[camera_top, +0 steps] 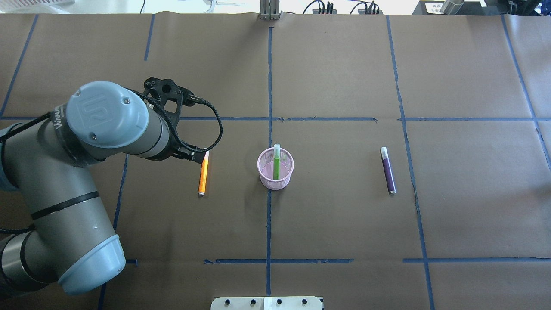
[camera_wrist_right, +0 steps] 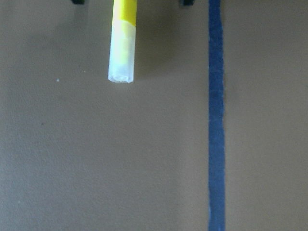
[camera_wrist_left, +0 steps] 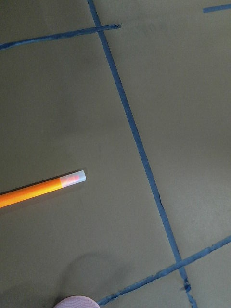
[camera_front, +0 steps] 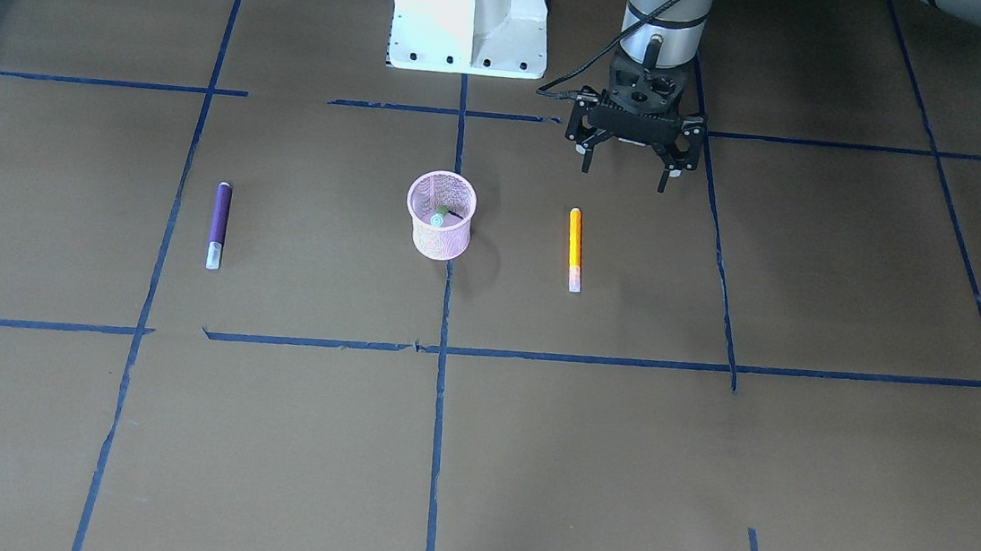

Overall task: Collect pens into pen holder
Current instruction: 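Move the left gripper above the orange marker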

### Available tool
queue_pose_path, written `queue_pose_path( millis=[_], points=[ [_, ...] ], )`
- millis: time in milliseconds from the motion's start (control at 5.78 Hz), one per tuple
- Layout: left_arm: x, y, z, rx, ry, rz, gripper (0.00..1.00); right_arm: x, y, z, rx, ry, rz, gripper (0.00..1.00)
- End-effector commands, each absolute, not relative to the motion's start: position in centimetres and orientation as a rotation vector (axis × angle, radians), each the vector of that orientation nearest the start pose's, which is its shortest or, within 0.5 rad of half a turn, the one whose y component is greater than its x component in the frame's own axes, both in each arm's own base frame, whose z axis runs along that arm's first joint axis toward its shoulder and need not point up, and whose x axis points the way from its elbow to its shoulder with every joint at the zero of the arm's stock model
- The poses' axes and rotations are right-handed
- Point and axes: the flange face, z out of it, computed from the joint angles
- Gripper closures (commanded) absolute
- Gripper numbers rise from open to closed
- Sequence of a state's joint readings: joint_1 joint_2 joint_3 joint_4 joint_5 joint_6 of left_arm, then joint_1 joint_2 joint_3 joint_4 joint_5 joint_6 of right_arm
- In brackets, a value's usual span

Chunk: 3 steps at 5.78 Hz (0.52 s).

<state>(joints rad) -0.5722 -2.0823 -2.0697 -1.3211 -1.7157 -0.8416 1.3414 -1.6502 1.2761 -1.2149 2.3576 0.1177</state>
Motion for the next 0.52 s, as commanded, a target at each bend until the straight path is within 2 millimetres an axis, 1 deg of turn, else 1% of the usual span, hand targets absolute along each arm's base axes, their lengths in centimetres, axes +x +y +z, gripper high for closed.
queue_pose_path(
  millis=[0, 173, 346],
  points=[
    [39.8, -40.17, 20.88, 0.34, 0.681, 0.207, 0.02, -3.64, -43.05, 80.46, -0.161, -0.771, -0.096, 0.56],
    [39.64, -40.06, 20.68, 0.344, 0.686, 0.207, 0.02, -3.63, -43.02, 80.53, -0.162, -0.771, -0.095, 0.55],
    [39.59, -40.03, 20.7, 0.344, 0.686, 0.207, 0.02, -3.57, -43.03, 80.53, -0.162, -0.771, -0.094, 0.64]
  ],
)
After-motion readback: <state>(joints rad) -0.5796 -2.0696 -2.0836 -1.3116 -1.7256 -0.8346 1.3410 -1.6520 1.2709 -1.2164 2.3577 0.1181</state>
